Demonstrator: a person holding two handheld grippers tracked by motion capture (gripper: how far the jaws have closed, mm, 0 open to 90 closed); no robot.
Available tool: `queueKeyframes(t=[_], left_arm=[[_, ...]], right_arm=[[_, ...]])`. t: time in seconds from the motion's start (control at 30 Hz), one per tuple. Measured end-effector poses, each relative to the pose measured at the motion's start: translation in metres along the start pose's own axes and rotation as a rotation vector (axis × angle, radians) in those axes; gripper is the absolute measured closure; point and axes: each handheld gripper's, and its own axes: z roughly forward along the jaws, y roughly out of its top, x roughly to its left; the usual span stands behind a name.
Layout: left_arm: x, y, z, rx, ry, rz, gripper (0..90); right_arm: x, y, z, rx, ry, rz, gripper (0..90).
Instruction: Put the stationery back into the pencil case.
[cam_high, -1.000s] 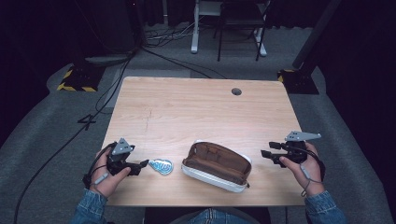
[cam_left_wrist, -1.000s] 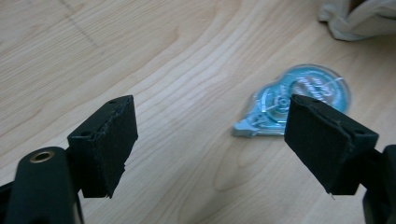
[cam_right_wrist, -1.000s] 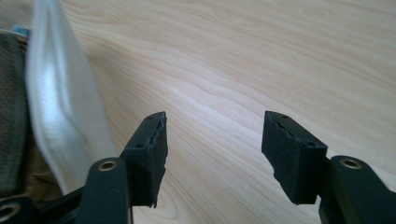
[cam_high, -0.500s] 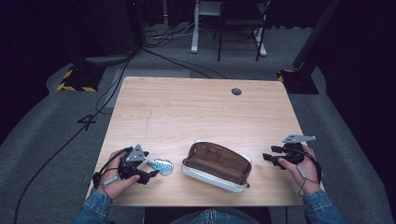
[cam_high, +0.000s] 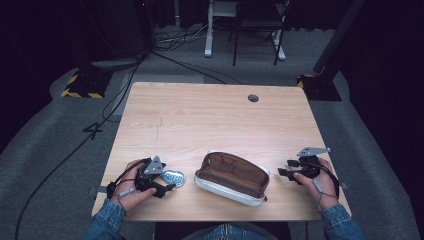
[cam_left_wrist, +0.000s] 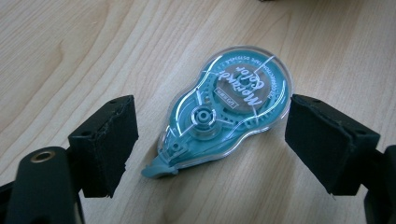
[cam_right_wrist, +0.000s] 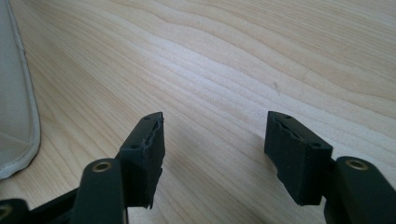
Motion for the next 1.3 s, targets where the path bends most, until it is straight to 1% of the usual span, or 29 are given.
queueKeyframes(t=[0.17,0.27,0.3,0.47,0.5,0.57,0.67,0.73,0.77,0.8,0.87,0.9,0.97,1.07,1.13,1.2,1.23,1.3], left_arm=[[-0.002,0.002,0.004,0.007,-0.018,0.012,18.9],[-0.003,0.003,0.007,0.02,-0.022,0.017,20.1],[-0.003,0.004,0.007,0.023,-0.029,0.013,21.7],[-0.004,0.005,0.005,0.035,-0.028,0.007,28.1],[-0.004,0.005,0.005,0.037,-0.029,0.001,28.1],[-0.004,0.005,0.004,0.041,-0.036,-0.006,34.9],[-0.006,0.006,0.003,0.052,-0.047,-0.013,38.8],[-0.006,0.007,0.004,0.054,-0.049,-0.013,38.5],[-0.006,0.008,0.004,0.065,-0.049,-0.009,37.4],[-0.007,0.01,0.005,0.082,-0.057,-0.005,34.0],[-0.007,0.012,0.006,0.09,-0.065,-0.002,34.0],[-0.007,0.014,0.006,0.103,-0.076,-0.003,33.2],[-0.007,0.018,0.007,0.135,-0.083,0.003,32.6],[-0.006,0.022,0.007,0.166,-0.083,0.008,33.5],[-0.006,0.023,0.008,0.174,-0.084,0.007,33.9],[-0.006,0.026,0.008,0.196,-0.086,0.008,33.9],[-0.005,0.028,0.009,0.208,-0.088,0.011,33.6],[-0.005,0.03,0.01,0.217,-0.09,0.012,31.7]], right_arm=[[0.0,-0.001,0.001,-0.005,0.005,0.008,37.7],[0.0,-0.001,0.001,-0.009,0.005,0.008,37.2],[0.0,-0.002,0.002,-0.009,0.004,0.005,36.9],[0.0,-0.002,0.002,-0.014,0.005,0.009,36.3],[0.0,-0.002,0.002,-0.014,0.005,0.009,36.3],[0.001,-0.002,0.002,-0.016,0.005,0.011,36.0],[0.001,-0.002,0.003,-0.02,0.006,0.012,35.5],[0.001,-0.002,0.003,-0.021,0.006,0.012,35.5],[0.001,-0.002,0.003,-0.022,0.006,0.013,35.4],[0.001,-0.002,0.003,-0.024,0.009,0.016,35.2],[0.001,-0.002,0.003,-0.025,0.009,0.019,35.1],[0.001,-0.002,0.003,-0.025,0.01,0.017,35.0],[0.001,-0.002,0.004,-0.028,0.007,0.014,34.7],[0.002,-0.001,0.005,-0.032,0.005,0.015,34.7],[0.002,-0.002,0.005,-0.034,0.004,0.014,34.7],[0.002,-0.002,0.005,-0.036,0.004,0.013,34.7],[0.002,-0.002,0.005,-0.04,0.004,0.012,34.7],[0.002,-0.002,0.005,-0.045,0.004,0.013,34.7]])
